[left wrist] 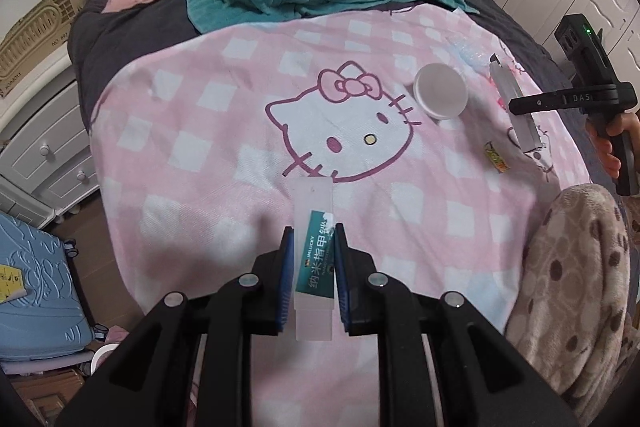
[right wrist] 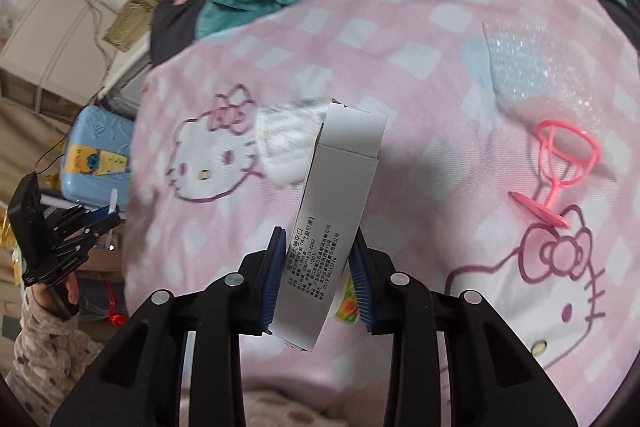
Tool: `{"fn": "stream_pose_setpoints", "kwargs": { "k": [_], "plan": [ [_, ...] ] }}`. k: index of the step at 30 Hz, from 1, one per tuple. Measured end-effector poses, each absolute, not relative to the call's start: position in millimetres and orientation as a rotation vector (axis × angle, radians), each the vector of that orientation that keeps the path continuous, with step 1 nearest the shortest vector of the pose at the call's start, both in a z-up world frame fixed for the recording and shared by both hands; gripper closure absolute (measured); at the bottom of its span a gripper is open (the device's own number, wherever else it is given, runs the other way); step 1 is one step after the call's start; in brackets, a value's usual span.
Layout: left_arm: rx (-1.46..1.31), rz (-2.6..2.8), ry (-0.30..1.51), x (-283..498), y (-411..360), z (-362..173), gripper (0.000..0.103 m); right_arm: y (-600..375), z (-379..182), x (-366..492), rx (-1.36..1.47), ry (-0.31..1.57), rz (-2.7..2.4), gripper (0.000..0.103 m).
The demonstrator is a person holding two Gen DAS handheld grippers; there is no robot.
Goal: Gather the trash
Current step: 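Carry the label strip and white box in both tools over the trash bin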
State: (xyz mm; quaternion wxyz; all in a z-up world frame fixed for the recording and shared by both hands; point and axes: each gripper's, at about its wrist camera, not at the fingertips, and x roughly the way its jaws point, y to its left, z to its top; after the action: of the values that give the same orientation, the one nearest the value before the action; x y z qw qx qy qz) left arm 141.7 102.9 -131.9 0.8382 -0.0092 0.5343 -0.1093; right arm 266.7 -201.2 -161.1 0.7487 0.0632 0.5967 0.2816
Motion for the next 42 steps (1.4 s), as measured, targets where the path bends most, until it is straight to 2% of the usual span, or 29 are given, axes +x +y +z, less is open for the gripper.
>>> {"fn": "stream_pose_setpoints", "kwargs": {
  "k": [9,21,33,42],
  "plan": [
    [0.023,-0.172,1.044,88.3,117.5,-75.8,0.085,-193.8,-92.4,226.1,0.07,1.159,0.712,0.072],
    [-0.031,-0.049,0.968,-2.2,178.3,-43.2,0.085,-122.5,-58.8,171.8,-0.034,1.092,0.833,0.072],
    [-0.212,0.068,0.908,-89.3,272.8,-58.0,0.085,-0.8,-58.0,121.6,-0.124,1.098,0.991,0.072],
    [-0.326,0.111,0.929,-134.2,328.3,-106.6,0.085,91.4,-69.8,85.5,-0.192,1.115,1.107,0.072]
  ]
}}
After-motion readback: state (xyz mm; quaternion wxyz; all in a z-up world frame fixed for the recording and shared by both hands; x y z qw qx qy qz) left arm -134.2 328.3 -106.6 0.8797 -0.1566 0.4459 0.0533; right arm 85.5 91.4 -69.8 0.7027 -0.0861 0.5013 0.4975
